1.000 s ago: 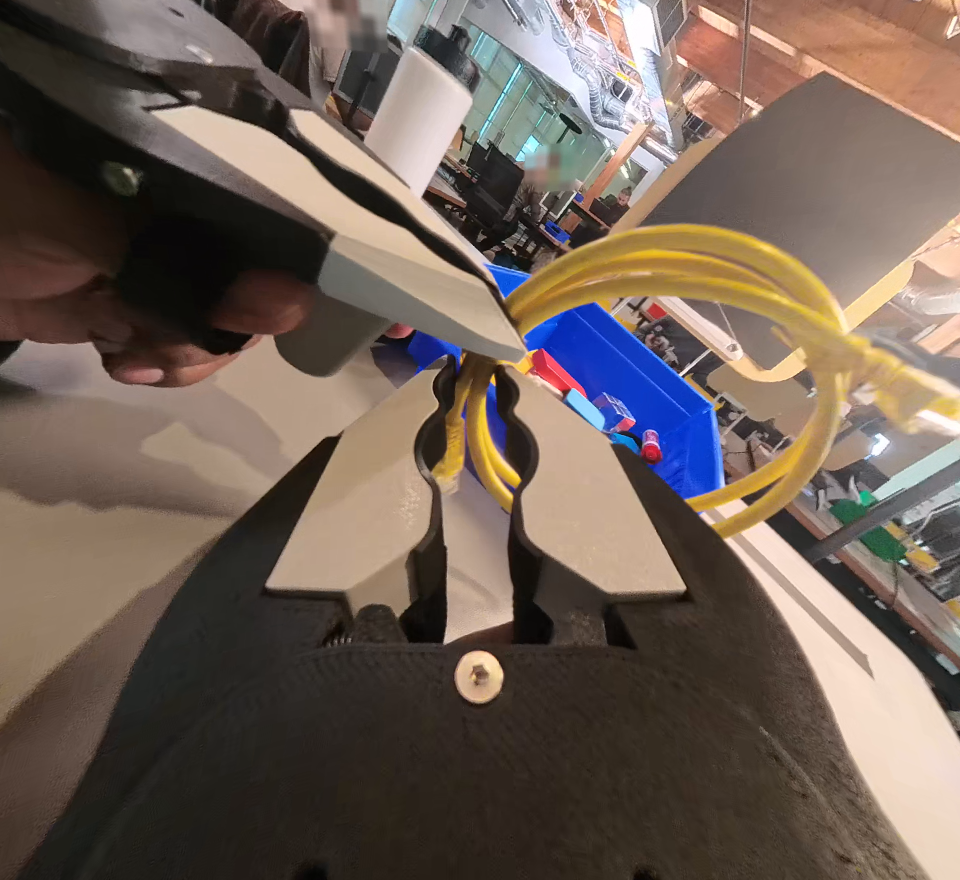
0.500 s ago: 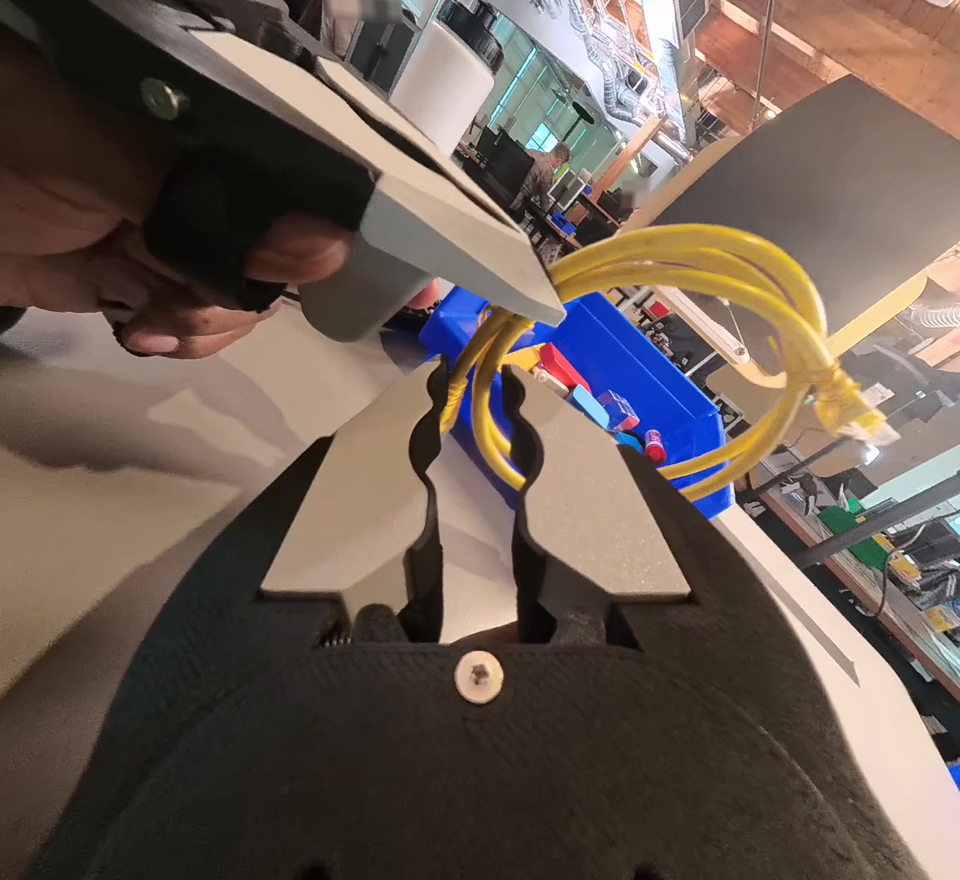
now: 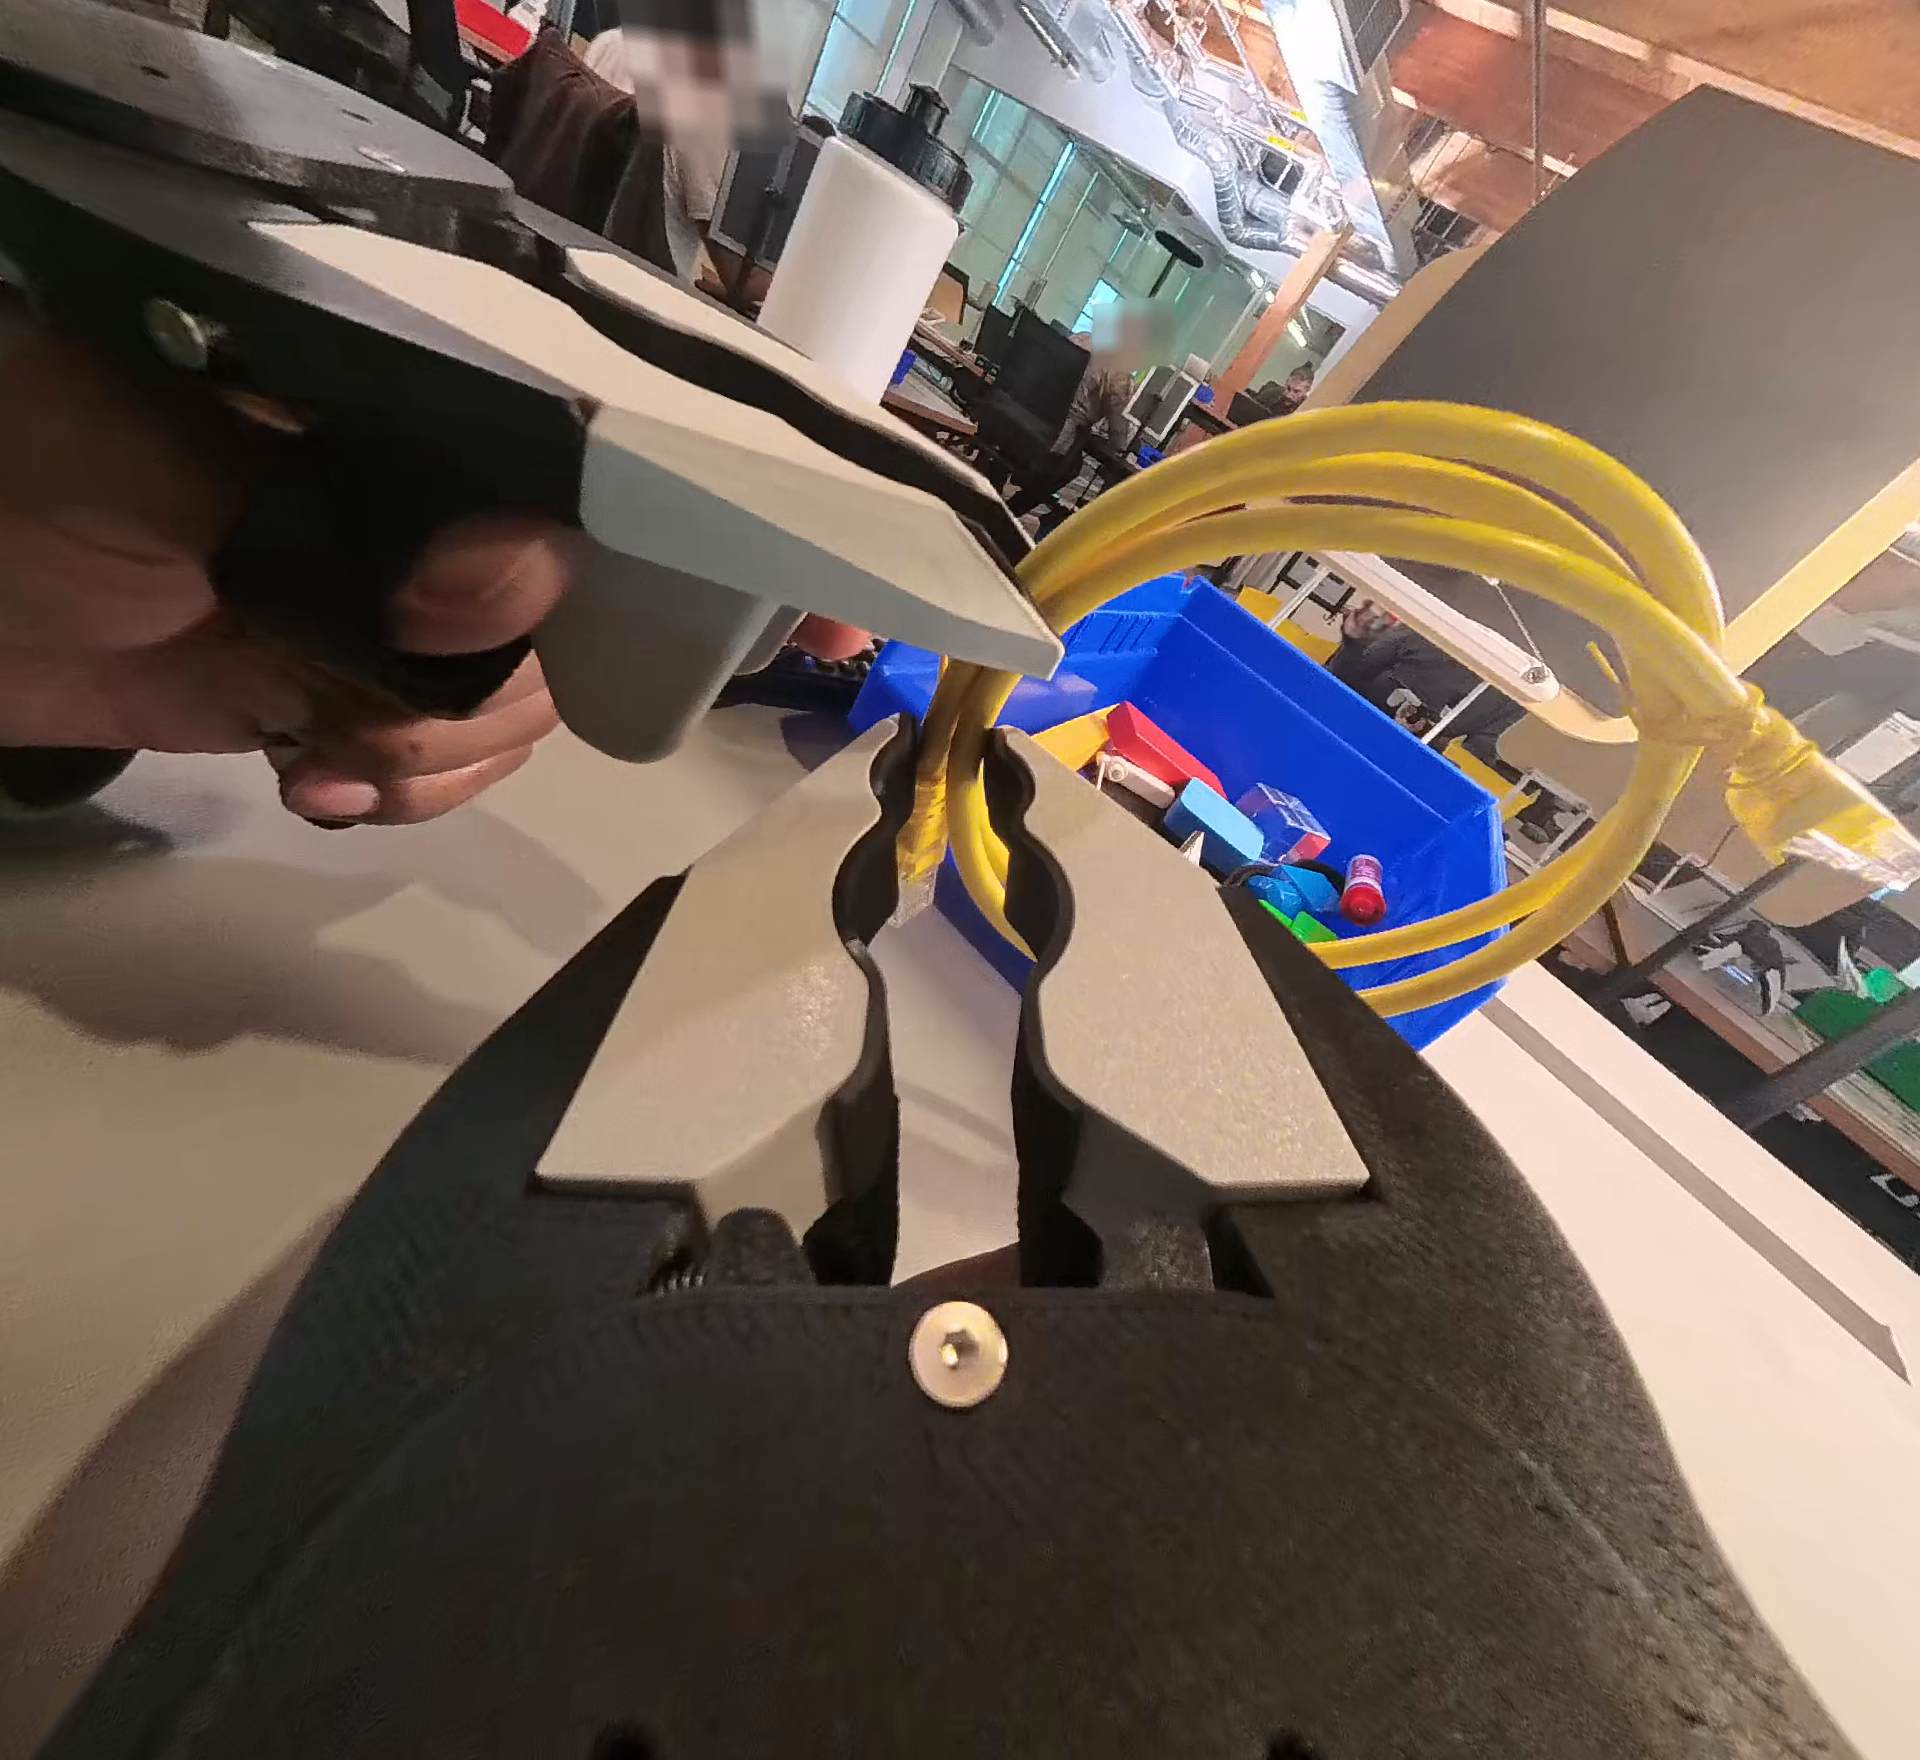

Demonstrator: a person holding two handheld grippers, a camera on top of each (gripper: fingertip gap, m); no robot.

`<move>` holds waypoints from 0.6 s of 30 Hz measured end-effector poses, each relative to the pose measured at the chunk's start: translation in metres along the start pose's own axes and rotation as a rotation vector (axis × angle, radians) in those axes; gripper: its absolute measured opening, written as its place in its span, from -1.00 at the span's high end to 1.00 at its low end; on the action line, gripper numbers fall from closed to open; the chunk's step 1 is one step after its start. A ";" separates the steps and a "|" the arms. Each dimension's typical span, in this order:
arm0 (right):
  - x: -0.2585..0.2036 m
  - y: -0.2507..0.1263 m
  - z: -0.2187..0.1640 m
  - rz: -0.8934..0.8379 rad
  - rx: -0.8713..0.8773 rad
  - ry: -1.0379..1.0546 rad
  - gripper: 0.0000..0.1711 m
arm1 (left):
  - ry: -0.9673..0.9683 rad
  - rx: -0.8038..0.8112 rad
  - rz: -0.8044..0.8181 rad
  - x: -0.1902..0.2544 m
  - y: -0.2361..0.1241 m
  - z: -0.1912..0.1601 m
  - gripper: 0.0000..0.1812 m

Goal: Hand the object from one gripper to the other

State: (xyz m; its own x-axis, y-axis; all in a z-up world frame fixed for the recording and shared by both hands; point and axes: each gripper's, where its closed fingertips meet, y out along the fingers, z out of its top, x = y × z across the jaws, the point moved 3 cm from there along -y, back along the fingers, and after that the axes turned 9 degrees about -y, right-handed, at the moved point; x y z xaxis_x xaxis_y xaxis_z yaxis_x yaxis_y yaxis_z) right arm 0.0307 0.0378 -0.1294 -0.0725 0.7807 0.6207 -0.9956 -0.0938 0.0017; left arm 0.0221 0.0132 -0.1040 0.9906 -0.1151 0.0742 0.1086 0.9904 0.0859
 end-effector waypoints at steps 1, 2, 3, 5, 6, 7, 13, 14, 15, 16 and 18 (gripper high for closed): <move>0.000 0.000 0.000 -0.002 0.001 0.001 0.85 | 0.002 0.002 0.000 0.000 0.000 0.000 0.75; 0.001 0.000 0.000 -0.005 0.003 0.003 0.84 | 0.004 0.004 0.004 0.000 0.000 0.001 0.72; 0.002 0.000 0.000 -0.007 0.005 0.006 0.84 | 0.005 0.000 0.015 -0.001 0.000 0.000 0.68; 0.002 -0.001 0.000 -0.006 0.006 0.005 0.84 | 0.005 -0.016 0.027 -0.003 0.001 -0.002 0.67; 0.001 0.000 0.001 -0.007 0.005 -0.003 0.84 | 0.006 -0.027 0.029 -0.003 0.002 -0.004 0.67; 0.000 -0.001 0.001 -0.006 0.008 -0.014 0.84 | 0.011 -0.043 0.031 -0.004 0.002 -0.006 0.70; -0.005 0.000 0.003 -0.010 0.012 -0.079 0.78 | 0.037 -0.084 0.097 -0.013 0.001 -0.010 0.86; -0.005 0.000 0.003 -0.014 0.014 -0.089 0.78 | 0.043 -0.084 0.115 -0.015 0.000 -0.010 0.86; -0.005 0.000 0.004 -0.019 0.017 -0.097 0.78 | 0.047 -0.083 0.128 -0.016 0.000 -0.010 0.86; -0.005 0.000 0.004 -0.021 0.021 -0.101 0.78 | 0.052 -0.082 0.134 -0.017 0.000 -0.010 0.87; -0.005 -0.001 0.005 -0.023 0.027 -0.100 0.76 | 0.065 -0.083 0.146 -0.017 0.000 -0.010 0.87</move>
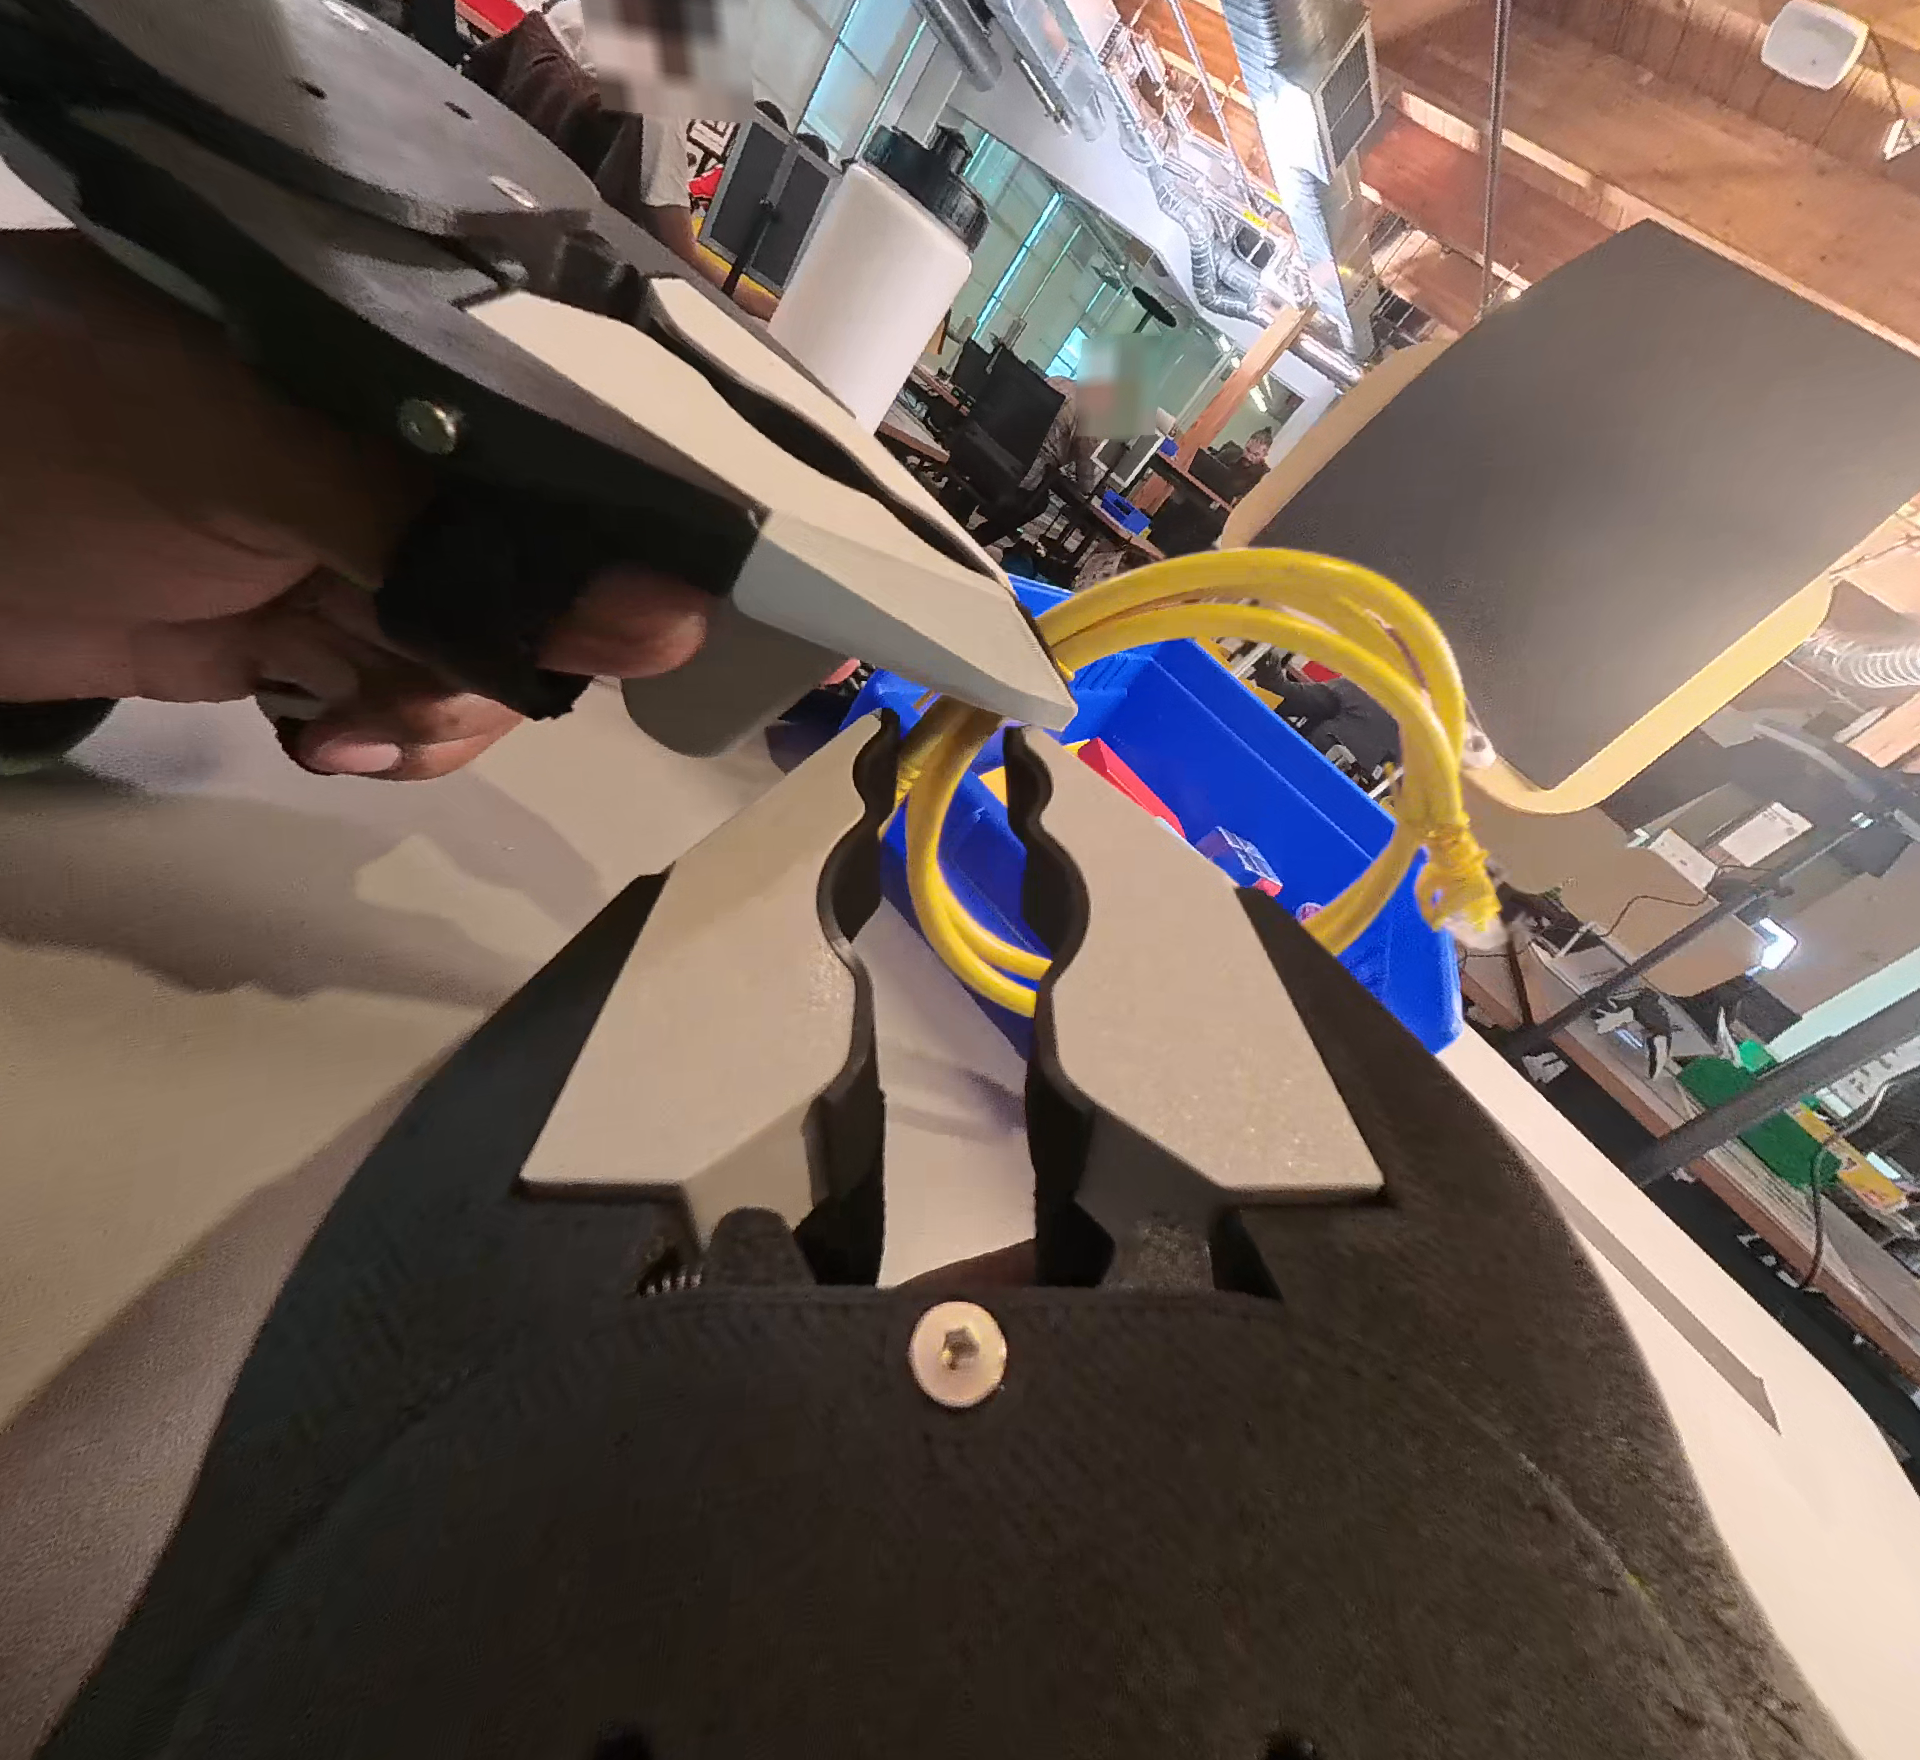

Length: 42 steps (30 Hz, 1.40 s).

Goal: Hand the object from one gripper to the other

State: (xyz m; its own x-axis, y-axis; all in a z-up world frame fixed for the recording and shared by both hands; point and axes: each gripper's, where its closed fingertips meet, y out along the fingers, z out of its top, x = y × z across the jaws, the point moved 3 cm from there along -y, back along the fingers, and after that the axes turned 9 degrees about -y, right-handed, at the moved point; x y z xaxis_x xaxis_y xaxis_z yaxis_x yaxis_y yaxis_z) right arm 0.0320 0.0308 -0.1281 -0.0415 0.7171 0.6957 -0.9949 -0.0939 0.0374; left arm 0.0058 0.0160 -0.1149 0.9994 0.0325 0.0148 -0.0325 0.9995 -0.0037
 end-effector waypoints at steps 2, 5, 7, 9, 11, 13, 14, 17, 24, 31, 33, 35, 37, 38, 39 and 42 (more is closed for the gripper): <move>0.000 -0.001 0.001 0.000 0.009 0.005 0.75 | 0.010 0.004 0.010 0.000 0.000 0.001 0.86; 0.000 -0.002 0.004 0.003 0.027 0.009 0.75 | 0.007 0.015 0.011 -0.001 -0.001 0.002 0.86; -0.001 -0.003 0.006 0.009 0.040 0.012 0.76 | 0.003 0.021 0.014 -0.002 -0.001 0.003 0.86; -0.001 -0.003 0.007 0.016 0.050 0.022 0.78 | 0.003 0.024 0.012 -0.002 -0.001 0.003 0.86; -0.002 -0.003 0.008 0.028 0.054 0.040 0.78 | 0.000 0.023 0.011 -0.002 -0.001 0.003 0.85; -0.002 -0.003 0.007 0.037 0.054 0.057 0.78 | -0.004 0.018 0.010 -0.002 -0.001 0.002 0.85; -0.002 -0.003 0.007 0.042 0.054 0.066 0.78 | -0.005 0.016 0.010 -0.002 -0.001 0.002 0.86; -0.002 -0.003 0.006 0.063 0.051 0.115 0.76 | -0.012 0.010 0.005 -0.002 -0.001 0.001 0.85; -0.002 -0.004 0.007 0.103 0.061 0.179 0.75 | -0.061 0.003 -0.025 -0.002 -0.001 -0.001 0.84; -0.020 -0.001 0.004 0.220 0.025 0.184 0.37 | -0.169 -0.011 -0.060 -0.009 -0.002 -0.004 0.86; -0.025 0.002 0.000 0.219 -0.007 0.131 0.30 | -0.175 -0.010 -0.058 -0.009 -0.002 -0.003 0.87; -0.024 0.003 -0.004 0.195 -0.030 0.090 0.32 | -0.157 0.014 -0.052 -0.009 -0.003 0.001 0.87; -0.025 0.004 -0.008 0.190 -0.058 0.067 0.33 | -0.165 0.029 -0.061 -0.008 -0.004 0.003 0.87; -0.025 0.005 -0.010 0.181 -0.069 0.051 0.35 | -0.178 0.032 -0.073 -0.008 -0.004 0.003 0.87; -0.024 0.005 -0.012 0.166 -0.080 0.027 0.39 | -0.192 0.034 -0.085 -0.007 -0.004 0.004 0.87; -0.023 0.005 -0.012 0.133 -0.081 -0.027 0.49 | -0.213 0.043 -0.110 -0.005 -0.005 0.005 0.88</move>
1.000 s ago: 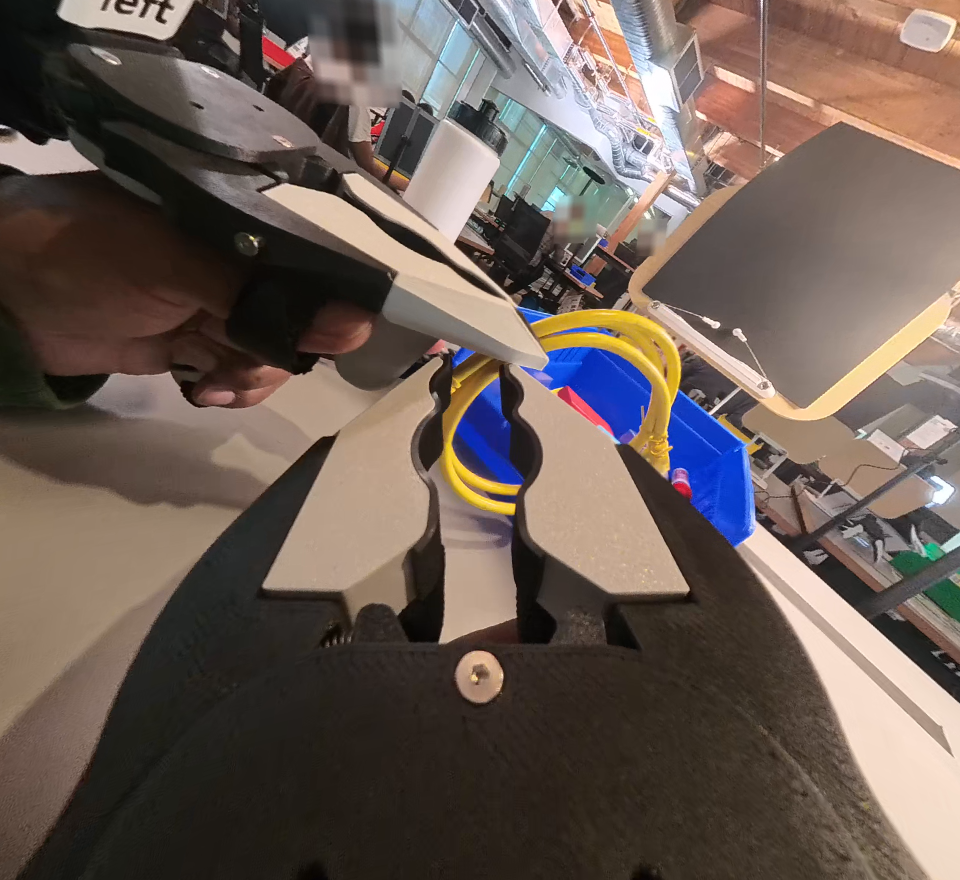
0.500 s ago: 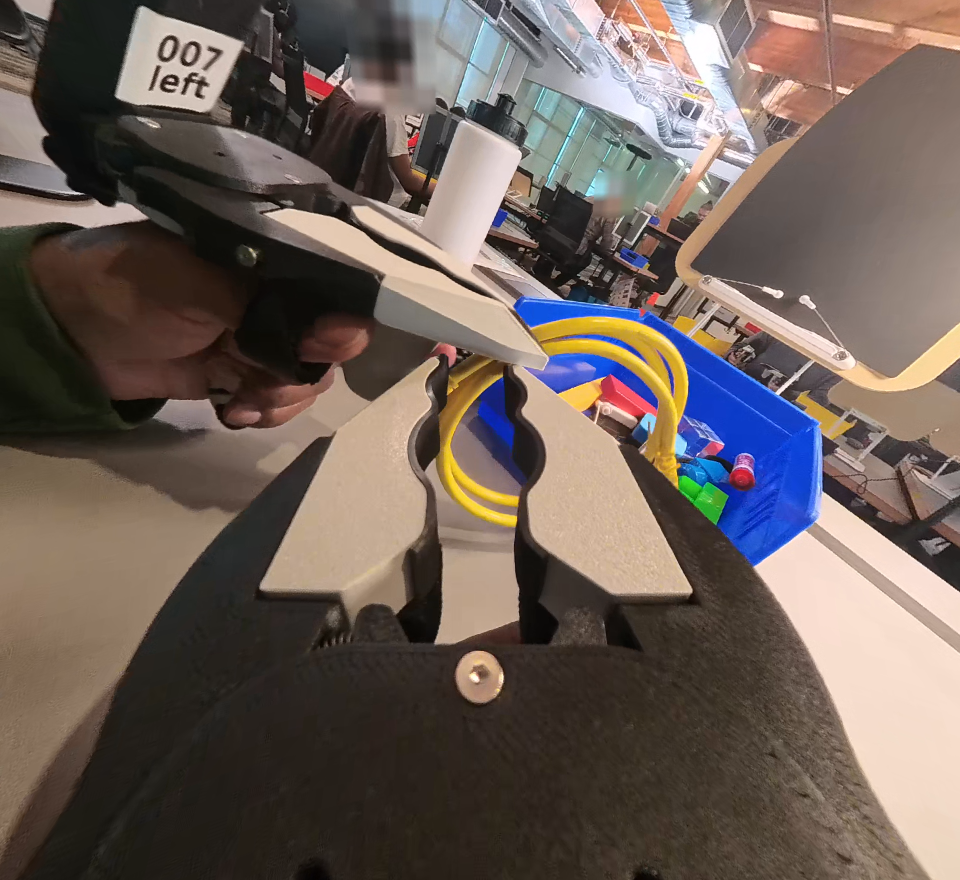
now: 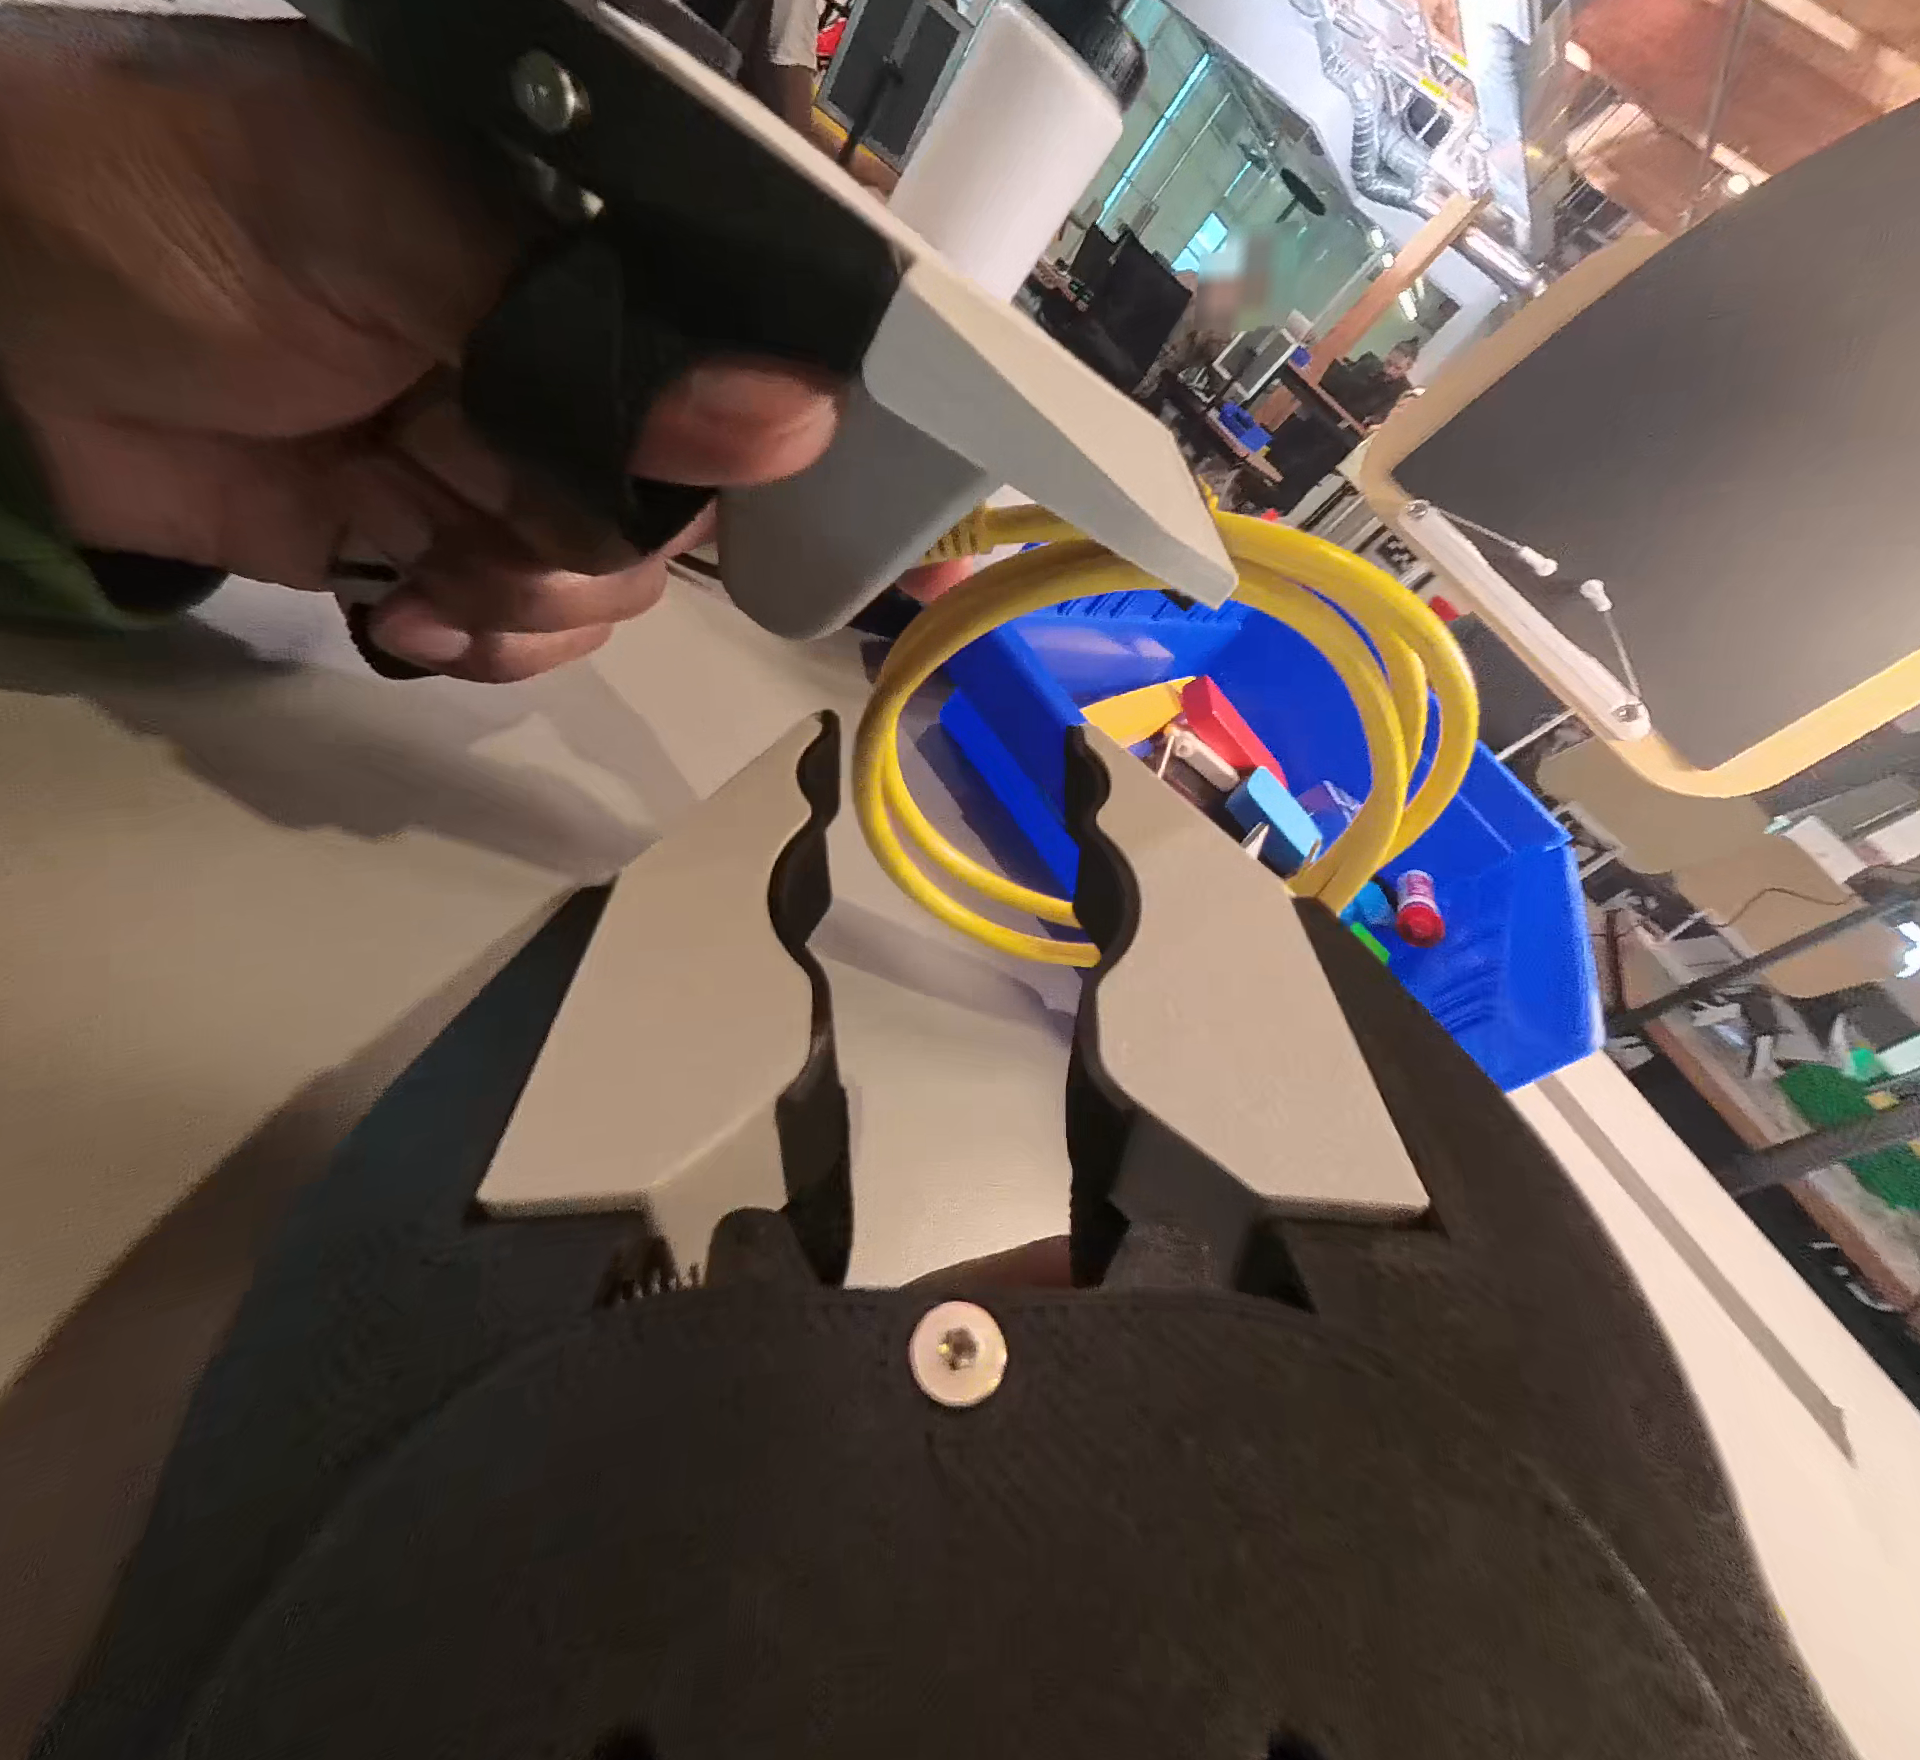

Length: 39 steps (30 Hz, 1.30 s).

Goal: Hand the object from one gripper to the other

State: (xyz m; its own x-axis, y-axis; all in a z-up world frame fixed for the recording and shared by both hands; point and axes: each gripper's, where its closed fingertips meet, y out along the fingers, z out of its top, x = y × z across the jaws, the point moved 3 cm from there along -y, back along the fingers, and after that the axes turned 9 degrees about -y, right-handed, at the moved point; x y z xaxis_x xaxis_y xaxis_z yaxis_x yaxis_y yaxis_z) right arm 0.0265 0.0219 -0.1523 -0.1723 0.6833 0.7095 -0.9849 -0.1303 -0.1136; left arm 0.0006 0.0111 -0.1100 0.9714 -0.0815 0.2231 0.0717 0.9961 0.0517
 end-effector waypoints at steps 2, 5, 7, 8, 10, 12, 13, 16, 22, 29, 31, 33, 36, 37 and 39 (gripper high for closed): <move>0.000 0.000 0.001 -0.003 0.005 -0.012 0.52 | -0.015 0.000 -0.023 0.003 0.000 0.000 0.88; -0.001 -0.001 0.002 -0.003 0.015 -0.019 0.58 | -0.033 0.012 -0.052 0.006 0.001 0.001 0.88; -0.002 -0.002 0.005 -0.001 0.031 -0.024 0.62 | -0.037 0.021 -0.066 0.008 0.000 0.002 0.88; -0.003 -0.002 0.006 -0.001 0.036 -0.028 0.64 | -0.041 0.025 -0.074 0.009 0.000 0.003 0.88; -0.003 -0.002 0.007 -0.004 0.041 -0.043 0.68 | -0.051 0.032 -0.079 0.009 0.000 0.004 0.87; -0.004 -0.002 0.007 -0.006 0.041 -0.056 0.73 | -0.063 0.044 -0.077 0.007 -0.001 0.005 0.88; -0.004 -0.002 0.007 -0.007 0.039 -0.061 0.77 | -0.071 0.052 -0.076 0.007 -0.001 0.007 0.87; -0.004 -0.002 0.007 -0.014 0.033 -0.078 0.86 | -0.095 0.068 -0.079 0.005 -0.002 0.009 0.87; -0.005 -0.001 0.008 -0.022 0.044 -0.100 0.89 | -0.192 0.100 -0.096 0.000 -0.005 0.012 0.87; -0.014 0.001 0.008 0.003 0.031 -0.161 0.67 | -0.223 0.113 -0.114 0.001 -0.005 0.013 0.88; -0.012 0.002 0.008 -0.012 0.026 -0.170 0.69 | -0.231 0.100 -0.132 0.003 -0.004 0.012 0.88; -0.010 0.001 0.007 -0.023 0.026 -0.166 0.79 | -0.243 0.081 -0.151 0.006 -0.002 0.009 0.88; -0.009 0.001 0.008 -0.027 0.034 -0.158 0.90 | -0.243 0.098 -0.172 0.009 -0.003 0.012 0.88; -0.007 0.000 0.009 -0.035 0.040 -0.150 0.90 | -0.241 0.110 -0.179 0.010 -0.004 0.014 0.87; -0.002 -0.003 0.012 -0.040 0.064 -0.107 0.92 | -0.234 0.137 -0.208 0.013 -0.006 0.018 0.86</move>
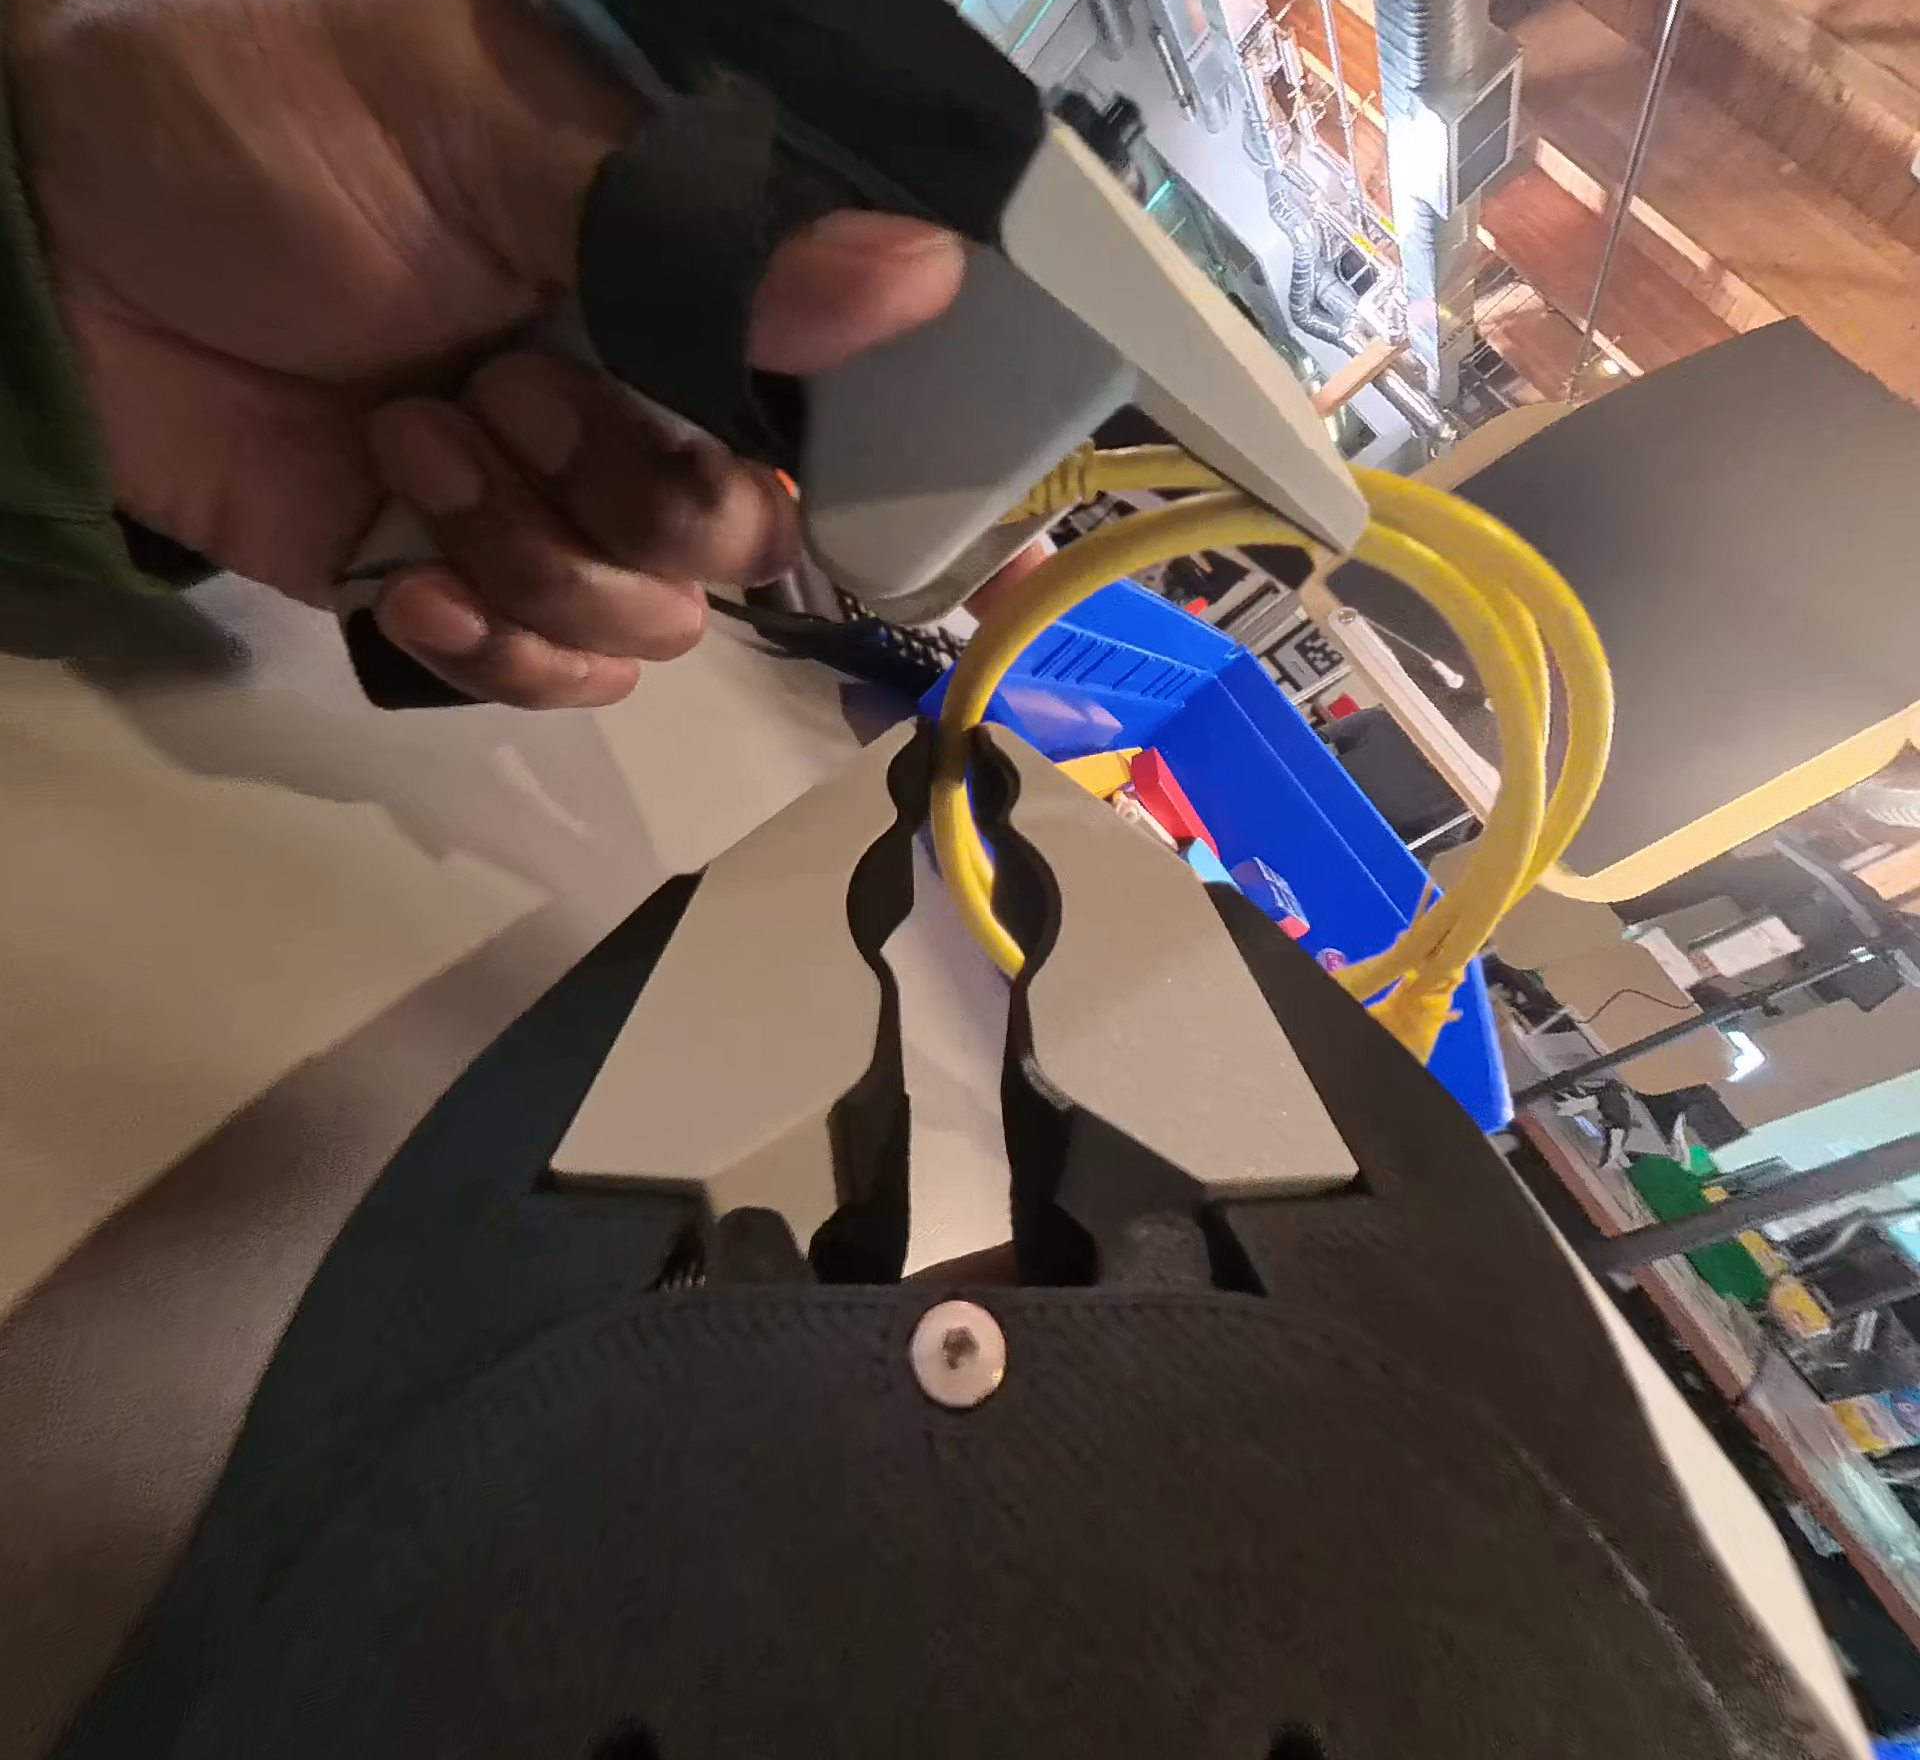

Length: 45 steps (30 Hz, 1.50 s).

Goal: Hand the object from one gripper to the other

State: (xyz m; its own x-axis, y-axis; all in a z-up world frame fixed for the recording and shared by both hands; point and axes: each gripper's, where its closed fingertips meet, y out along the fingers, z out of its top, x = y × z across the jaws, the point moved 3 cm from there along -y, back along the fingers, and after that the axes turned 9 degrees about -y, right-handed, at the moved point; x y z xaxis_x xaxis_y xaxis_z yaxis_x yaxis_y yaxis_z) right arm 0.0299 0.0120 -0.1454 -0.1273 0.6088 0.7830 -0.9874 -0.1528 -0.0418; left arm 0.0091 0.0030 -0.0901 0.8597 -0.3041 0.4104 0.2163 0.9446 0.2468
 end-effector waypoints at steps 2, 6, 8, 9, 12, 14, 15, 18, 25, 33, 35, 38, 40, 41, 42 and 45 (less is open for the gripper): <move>0.005 -0.003 0.004 -0.005 0.033 0.051 0.93 | 0.008 0.013 -0.038 0.006 0.000 0.002 0.81; 0.012 -0.007 0.008 -0.002 0.080 0.139 0.93 | 0.020 -0.001 -0.089 0.014 0.000 0.001 0.68; 0.014 -0.010 0.011 0.008 0.109 0.177 0.93 | 0.019 0.010 -0.127 0.019 -0.002 0.003 0.64; 0.015 -0.011 0.012 0.018 0.124 0.197 0.93 | 0.013 0.017 -0.145 0.020 -0.004 0.005 0.62; 0.017 -0.014 0.016 0.048 0.165 0.266 0.93 | -0.030 0.028 -0.181 0.020 -0.008 0.009 0.56; 0.020 -0.016 0.018 0.066 0.192 0.330 0.93 | -0.065 0.035 -0.227 0.024 -0.011 0.012 0.54; 0.022 -0.017 0.018 0.076 0.207 0.367 0.93 | -0.076 0.031 -0.252 0.026 -0.012 0.013 0.52; 0.028 -0.021 0.020 0.115 0.260 0.491 0.93 | -0.109 0.010 -0.276 0.025 -0.014 0.012 0.51; 0.037 -0.027 0.023 0.195 0.354 0.693 0.93 | -0.157 -0.071 -0.256 0.017 -0.012 0.002 0.55; 0.029 -0.027 0.028 0.250 0.364 0.678 0.92 | -0.129 -0.196 -0.268 0.023 -0.007 -0.017 0.62; 0.027 -0.027 0.028 0.257 0.360 0.666 0.92 | -0.124 -0.206 -0.268 0.023 -0.007 -0.019 0.68; 0.026 -0.027 0.029 0.265 0.358 0.657 0.92 | -0.110 -0.199 -0.269 0.023 -0.008 -0.019 0.81; 0.025 -0.027 0.029 0.266 0.359 0.652 0.92 | -0.102 -0.198 -0.271 0.023 -0.008 -0.019 0.83; 0.025 -0.027 0.029 0.262 0.357 0.647 0.91 | -0.092 -0.197 -0.268 0.023 -0.008 -0.018 0.84; 0.025 -0.026 0.029 0.255 0.350 0.639 0.90 | -0.081 -0.193 -0.259 0.022 -0.008 -0.018 0.89; 0.023 -0.025 0.029 0.236 0.335 0.594 0.81 | -0.073 -0.186 -0.244 0.020 -0.007 -0.017 0.93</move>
State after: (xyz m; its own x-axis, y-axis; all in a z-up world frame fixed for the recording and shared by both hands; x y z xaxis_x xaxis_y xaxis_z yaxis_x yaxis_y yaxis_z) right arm 0.0544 0.0075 -0.1087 -0.4578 0.8358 0.3032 -0.8571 -0.5054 0.0991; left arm 0.0330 -0.0081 -0.0985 0.7378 -0.5264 0.4225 0.4988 0.8469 0.1842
